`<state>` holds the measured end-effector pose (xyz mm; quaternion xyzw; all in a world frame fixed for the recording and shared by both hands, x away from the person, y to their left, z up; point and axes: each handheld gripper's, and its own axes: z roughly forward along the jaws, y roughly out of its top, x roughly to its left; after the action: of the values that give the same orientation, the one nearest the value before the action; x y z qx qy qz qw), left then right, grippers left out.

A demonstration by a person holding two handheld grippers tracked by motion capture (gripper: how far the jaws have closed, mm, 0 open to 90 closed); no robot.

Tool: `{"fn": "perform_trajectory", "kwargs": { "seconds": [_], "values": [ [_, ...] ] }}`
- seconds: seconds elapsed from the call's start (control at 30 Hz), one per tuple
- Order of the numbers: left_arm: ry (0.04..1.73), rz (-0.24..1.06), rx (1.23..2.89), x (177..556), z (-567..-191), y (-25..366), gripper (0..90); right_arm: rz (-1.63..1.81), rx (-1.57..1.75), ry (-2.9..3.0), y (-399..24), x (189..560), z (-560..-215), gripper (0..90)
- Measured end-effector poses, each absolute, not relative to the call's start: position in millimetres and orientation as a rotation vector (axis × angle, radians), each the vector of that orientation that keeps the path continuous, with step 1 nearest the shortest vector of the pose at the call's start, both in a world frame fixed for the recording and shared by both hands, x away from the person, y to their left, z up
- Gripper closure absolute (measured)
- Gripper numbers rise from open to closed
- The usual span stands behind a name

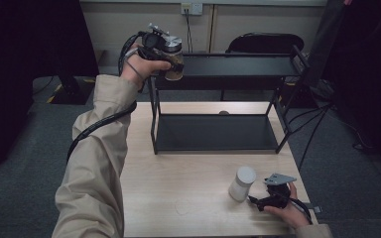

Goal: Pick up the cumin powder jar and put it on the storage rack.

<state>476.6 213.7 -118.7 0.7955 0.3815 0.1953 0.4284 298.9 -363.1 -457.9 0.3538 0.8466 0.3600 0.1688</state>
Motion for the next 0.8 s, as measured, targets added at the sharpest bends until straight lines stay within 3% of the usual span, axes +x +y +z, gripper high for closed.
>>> {"fn": "perform_trajectory", "kwargs": {
  "seconds": [0.8],
  "values": [
    [1.029,0.548,1.997,516.0,-125.8,197.0,31.0,1.029,1.009,2.408,-363.8,299.3,-458.0,0.0]
  ]
}}
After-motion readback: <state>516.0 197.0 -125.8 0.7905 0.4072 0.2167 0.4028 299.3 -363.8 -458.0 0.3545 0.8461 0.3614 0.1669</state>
